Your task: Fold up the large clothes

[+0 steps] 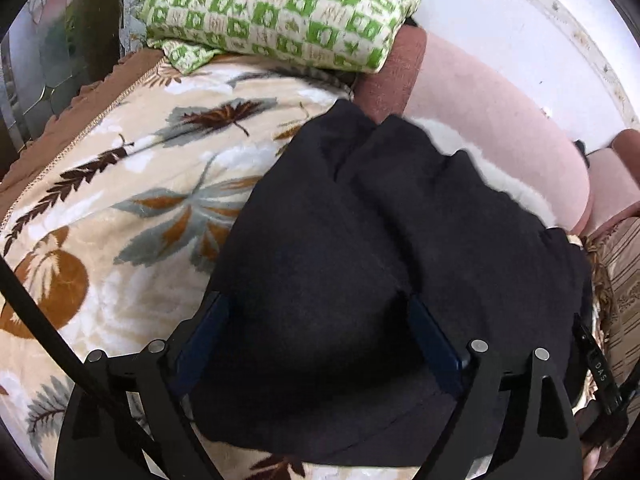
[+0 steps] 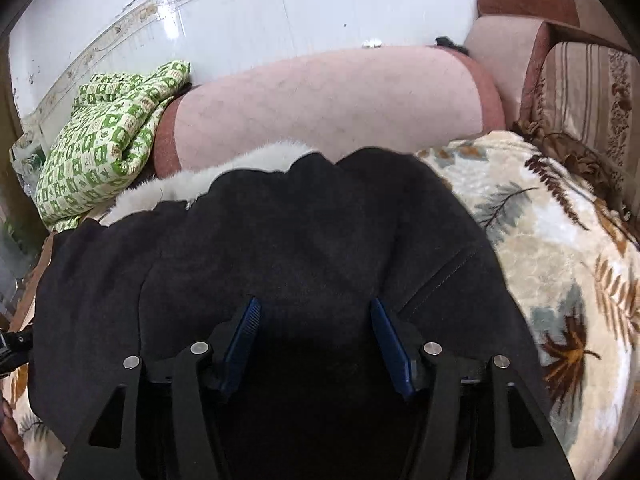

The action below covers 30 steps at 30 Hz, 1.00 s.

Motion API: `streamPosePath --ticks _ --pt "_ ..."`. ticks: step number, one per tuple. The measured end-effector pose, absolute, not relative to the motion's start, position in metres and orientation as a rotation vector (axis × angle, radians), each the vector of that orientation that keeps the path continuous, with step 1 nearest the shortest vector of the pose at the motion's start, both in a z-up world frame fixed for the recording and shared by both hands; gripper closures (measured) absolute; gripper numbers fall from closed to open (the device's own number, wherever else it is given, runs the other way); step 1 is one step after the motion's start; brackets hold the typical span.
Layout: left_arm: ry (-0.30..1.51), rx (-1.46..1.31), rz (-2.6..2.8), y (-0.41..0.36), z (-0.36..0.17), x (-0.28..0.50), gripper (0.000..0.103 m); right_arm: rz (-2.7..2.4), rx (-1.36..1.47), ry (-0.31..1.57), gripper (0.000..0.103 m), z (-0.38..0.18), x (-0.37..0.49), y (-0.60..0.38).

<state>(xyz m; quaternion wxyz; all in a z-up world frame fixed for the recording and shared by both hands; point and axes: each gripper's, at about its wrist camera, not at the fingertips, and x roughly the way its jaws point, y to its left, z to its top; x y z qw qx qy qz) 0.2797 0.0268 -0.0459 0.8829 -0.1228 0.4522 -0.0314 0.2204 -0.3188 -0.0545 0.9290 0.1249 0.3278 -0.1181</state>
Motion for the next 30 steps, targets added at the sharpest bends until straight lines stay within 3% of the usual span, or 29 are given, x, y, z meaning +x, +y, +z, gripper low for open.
streamPosePath --ticks 4,8,14,20,26,30 --pt "0.896 -0.239 -0.05 0.027 -0.035 0.268 0.013 -0.224 0.185 0.611 0.04 -0.037 0.21 -0.297" --pt "0.845 -0.153 0.035 0.024 -0.03 0.259 0.013 -0.186 0.155 0.681 0.038 -0.047 0.22 -0.286" --pt "0.516 0.066 0.17 0.005 0.016 0.21 0.012 -0.196 0.18 0.681 0.036 -0.045 0.217 -0.294" --pt "0.318 0.188 0.153 -0.013 0.04 0.159 0.004 -0.208 0.234 0.655 0.036 -0.034 0.198 -0.303" --pt "0.276 0.167 0.048 -0.024 0.064 0.11 0.004 -0.213 0.307 0.578 0.035 -0.001 0.151 -0.303" --pt "0.296 0.105 0.015 -0.019 0.061 0.063 0.002 -0.2 0.309 0.49 0.024 0.026 0.103 -0.292"
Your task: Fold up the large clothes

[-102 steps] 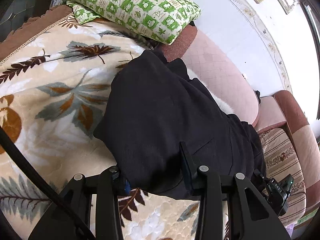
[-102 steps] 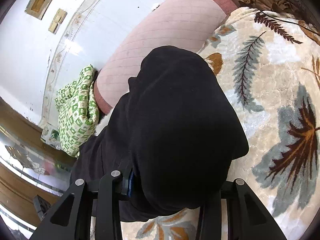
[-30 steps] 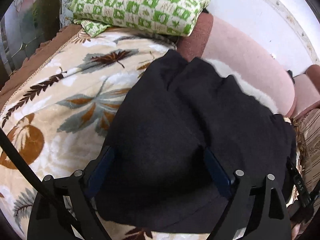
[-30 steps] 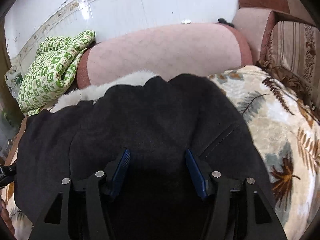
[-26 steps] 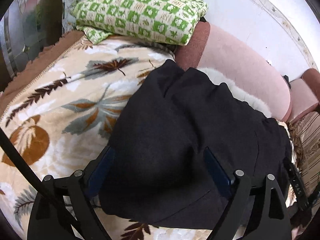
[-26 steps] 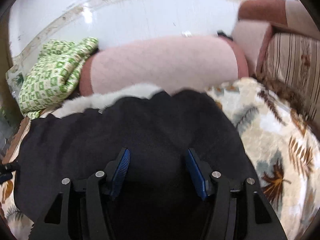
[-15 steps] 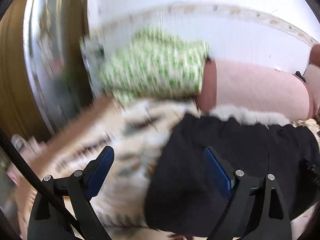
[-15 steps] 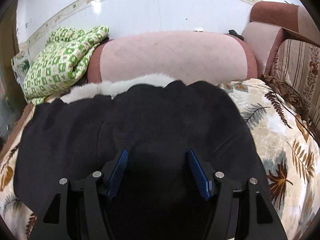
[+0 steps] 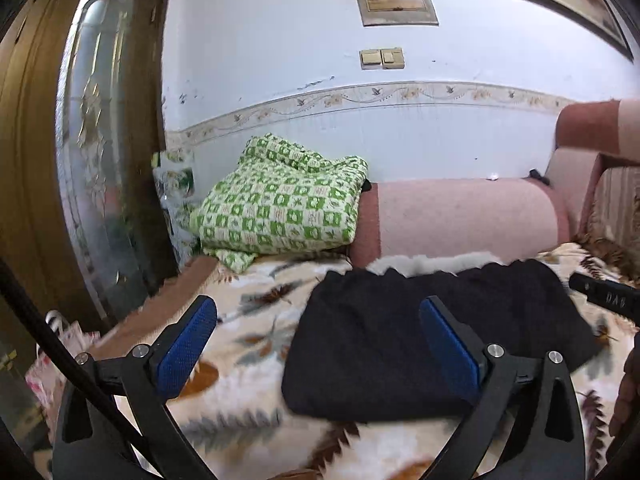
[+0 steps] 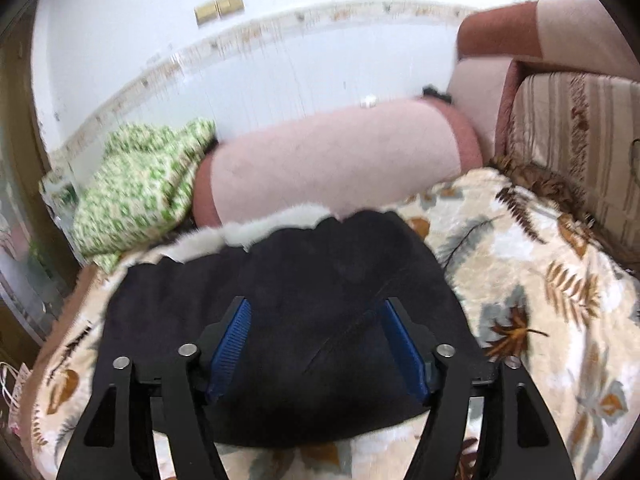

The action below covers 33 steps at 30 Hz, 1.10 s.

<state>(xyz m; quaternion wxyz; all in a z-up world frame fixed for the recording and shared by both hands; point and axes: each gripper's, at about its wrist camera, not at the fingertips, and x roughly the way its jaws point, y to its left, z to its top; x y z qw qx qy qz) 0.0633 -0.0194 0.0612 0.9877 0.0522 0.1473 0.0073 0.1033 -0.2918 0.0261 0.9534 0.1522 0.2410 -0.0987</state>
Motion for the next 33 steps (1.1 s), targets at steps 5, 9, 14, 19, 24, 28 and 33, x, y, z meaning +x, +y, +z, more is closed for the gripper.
streamPosePath --ticks 5,9,14,19,24,28,33 --pt "0.421 0.093 -0.059 -0.019 0.036 0.022 0.002 -0.174 0.308 0.494 0.02 0.025 0.046 -0.277" --pt "0.492 0.088 -0.07 -0.023 0.028 0.009 0.002 -0.189 0.358 0.547 0.018 0.003 0.016 -0.269" --pt "0.484 0.05 -0.023 -0.022 0.032 -0.006 0.002 -0.104 0.364 0.683 0.018 -0.036 0.011 -0.243" --pt "0.58 0.016 -0.051 -0.022 0.021 0.003 0.002 -0.088 0.277 0.683 0.018 -0.043 0.019 -0.223" --pt "0.703 0.024 -0.058 -0.028 -0.005 0.011 0.002 -0.105 0.336 0.689 0.017 -0.048 0.026 -0.229" --pt "0.737 0.061 -0.041 -0.035 -0.015 0.011 0.002 -0.091 0.297 0.689 0.017 -0.047 0.025 -0.22" --pt "0.75 0.093 -0.033 -0.039 -0.02 0.011 0.002 -0.107 0.255 0.665 0.015 -0.043 0.022 -0.216"
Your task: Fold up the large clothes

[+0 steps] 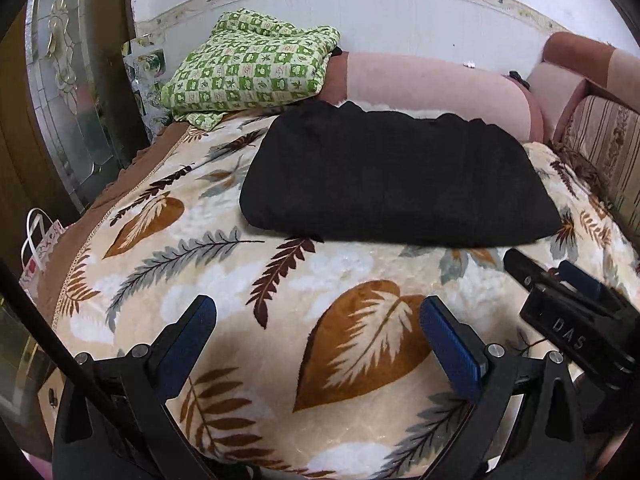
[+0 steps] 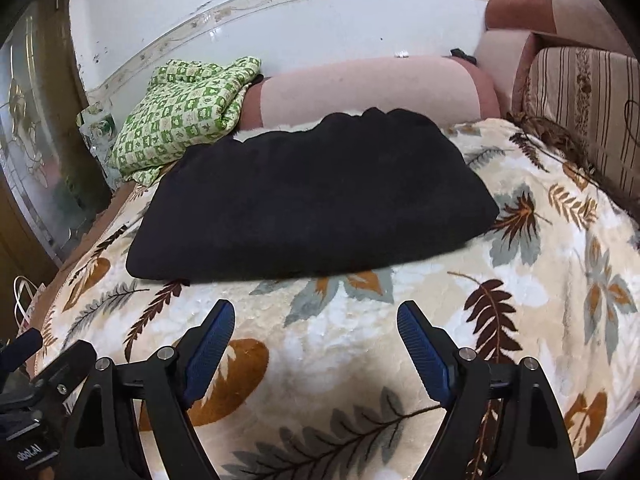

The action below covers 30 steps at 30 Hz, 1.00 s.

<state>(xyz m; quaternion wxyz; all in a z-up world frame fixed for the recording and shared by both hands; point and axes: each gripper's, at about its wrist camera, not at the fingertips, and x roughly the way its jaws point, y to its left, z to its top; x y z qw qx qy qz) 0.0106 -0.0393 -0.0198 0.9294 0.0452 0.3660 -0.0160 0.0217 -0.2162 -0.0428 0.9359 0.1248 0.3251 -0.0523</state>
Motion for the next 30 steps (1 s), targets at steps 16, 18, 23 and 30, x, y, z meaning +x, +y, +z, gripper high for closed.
streamPosePath --ticks 16,18,23,30 --pt "0.807 0.111 -0.002 -0.035 -0.033 0.018 0.002 -0.129 0.238 0.673 0.014 -0.045 0.025 -0.215" --pt "0.81 0.11 0.0 -0.035 -0.034 0.018 0.002 -0.129 0.238 0.677 0.014 -0.046 0.026 -0.215" --pt "0.824 0.105 -0.002 -0.034 -0.037 0.02 0.002 -0.132 0.233 0.677 0.013 -0.047 0.026 -0.214" --pt "0.838 0.103 -0.004 -0.033 -0.041 0.023 0.002 -0.136 0.221 0.681 0.013 -0.049 0.027 -0.212"
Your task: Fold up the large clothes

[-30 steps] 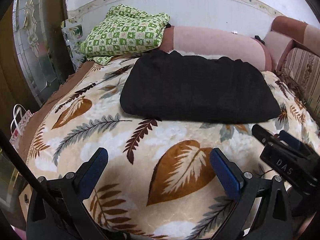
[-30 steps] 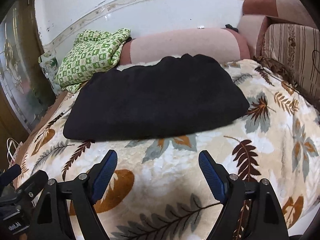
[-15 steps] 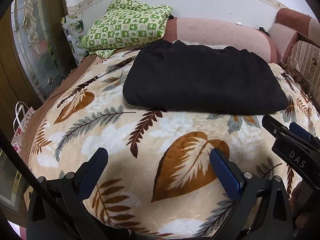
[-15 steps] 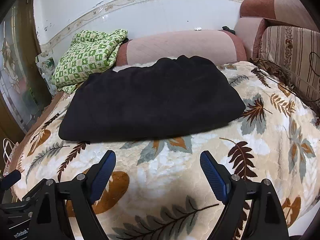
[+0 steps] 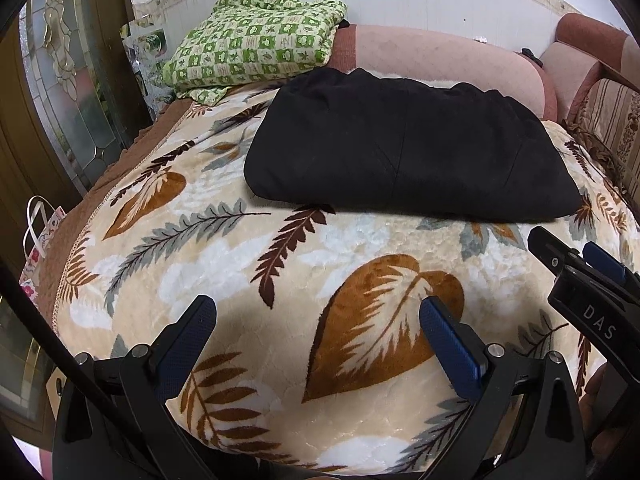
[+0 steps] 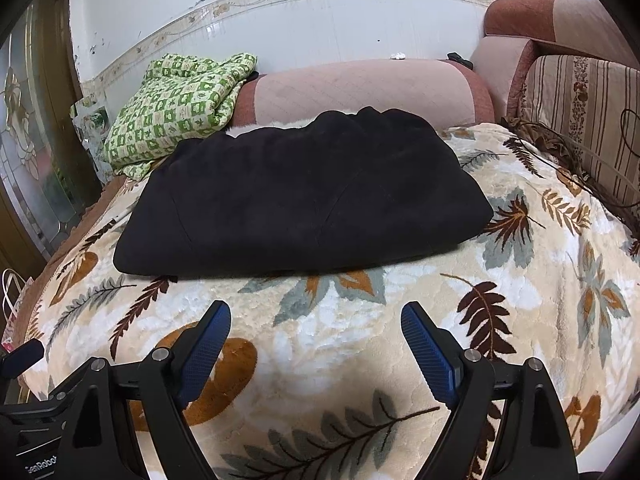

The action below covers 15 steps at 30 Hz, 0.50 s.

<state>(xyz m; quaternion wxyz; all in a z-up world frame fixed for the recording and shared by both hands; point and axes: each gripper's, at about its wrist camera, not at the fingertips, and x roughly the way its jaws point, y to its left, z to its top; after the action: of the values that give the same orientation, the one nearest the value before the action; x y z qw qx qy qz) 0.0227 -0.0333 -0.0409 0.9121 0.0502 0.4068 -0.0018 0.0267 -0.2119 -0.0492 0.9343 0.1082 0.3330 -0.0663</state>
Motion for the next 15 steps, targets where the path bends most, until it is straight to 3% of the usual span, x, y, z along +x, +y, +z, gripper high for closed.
streamPosePath --ticks 15 --pt "0.877 0.093 -0.01 -0.0317 -0.0498 0.0275 0.002 -0.129 0.208 0.7 0.012 -0.0534 0.0296 -0.2094"
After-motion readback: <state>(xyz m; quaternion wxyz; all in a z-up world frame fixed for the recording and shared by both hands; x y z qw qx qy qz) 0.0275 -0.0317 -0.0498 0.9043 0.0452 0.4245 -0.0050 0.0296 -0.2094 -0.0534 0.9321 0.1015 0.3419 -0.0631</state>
